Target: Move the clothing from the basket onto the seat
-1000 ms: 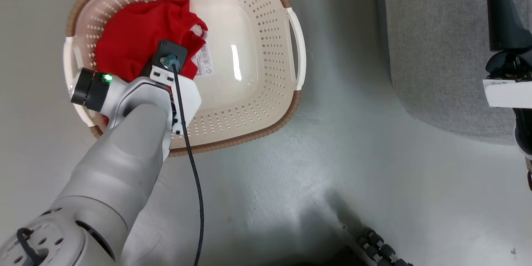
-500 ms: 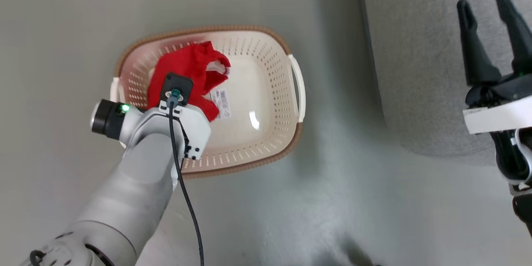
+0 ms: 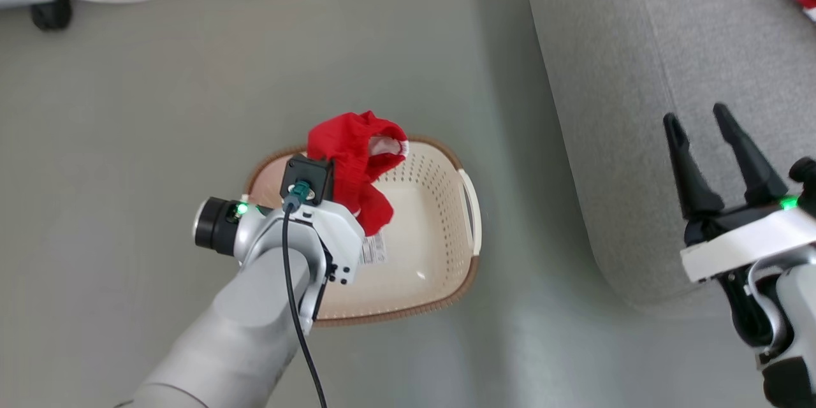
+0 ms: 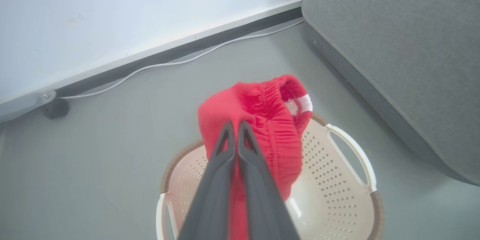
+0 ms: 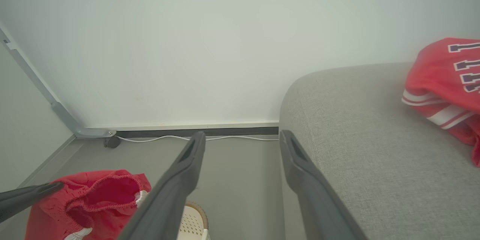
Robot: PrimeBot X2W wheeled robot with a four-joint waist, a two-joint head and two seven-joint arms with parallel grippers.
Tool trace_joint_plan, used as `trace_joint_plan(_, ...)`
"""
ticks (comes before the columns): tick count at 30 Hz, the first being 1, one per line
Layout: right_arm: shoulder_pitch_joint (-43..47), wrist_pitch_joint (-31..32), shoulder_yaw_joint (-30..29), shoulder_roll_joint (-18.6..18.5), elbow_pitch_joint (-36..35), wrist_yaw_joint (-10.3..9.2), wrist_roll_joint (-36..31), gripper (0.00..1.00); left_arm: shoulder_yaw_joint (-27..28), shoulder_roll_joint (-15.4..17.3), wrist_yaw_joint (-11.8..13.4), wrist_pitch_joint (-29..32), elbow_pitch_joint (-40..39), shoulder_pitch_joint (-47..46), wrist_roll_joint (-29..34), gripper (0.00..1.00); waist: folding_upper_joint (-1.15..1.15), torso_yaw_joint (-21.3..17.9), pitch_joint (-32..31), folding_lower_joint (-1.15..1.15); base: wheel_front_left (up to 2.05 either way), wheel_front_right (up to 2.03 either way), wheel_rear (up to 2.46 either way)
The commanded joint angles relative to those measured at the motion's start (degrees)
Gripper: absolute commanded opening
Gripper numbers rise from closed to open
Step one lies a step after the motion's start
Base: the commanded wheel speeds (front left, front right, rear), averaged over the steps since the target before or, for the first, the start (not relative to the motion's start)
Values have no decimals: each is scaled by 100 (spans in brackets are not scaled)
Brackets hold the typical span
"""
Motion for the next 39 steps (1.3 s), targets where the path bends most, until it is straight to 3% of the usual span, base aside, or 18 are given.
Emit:
trace_joint_plan(1, 193, -59, 70, -61, -60, 19, -91, 100, 196, 58, 57, -76, -176, 92, 101, 0, 0, 138, -357, 0, 0, 0, 0)
trace_joint_plan(8, 465, -59, 85, 99, 203, 19, -234, 100, 600, 58, 81, -77, -821, 541, 511, 0, 0, 303, -881, 0, 0, 0, 0)
trace_joint_plan(11, 684, -59, 43, 234, 392, 19, -362, 100, 929, 65, -12, -77, -1308, 874, 908, 0, 0, 431, -1266, 0, 0, 0, 0)
trace_joint_plan(23, 1103, -59, -74, 575, 762, 19, -662, 100, 1535, 234, -344, -77, -2323, 1391, 1496, 0, 0, 615, -1918, 0, 0, 0, 0)
trace_joint_plan(39, 1269, -59, -104, 790, 937, 19, -878, 100, 1582, 499, -728, 64, -3215, 808, 1804, 0, 0, 673, -2173, 0, 0, 0, 0)
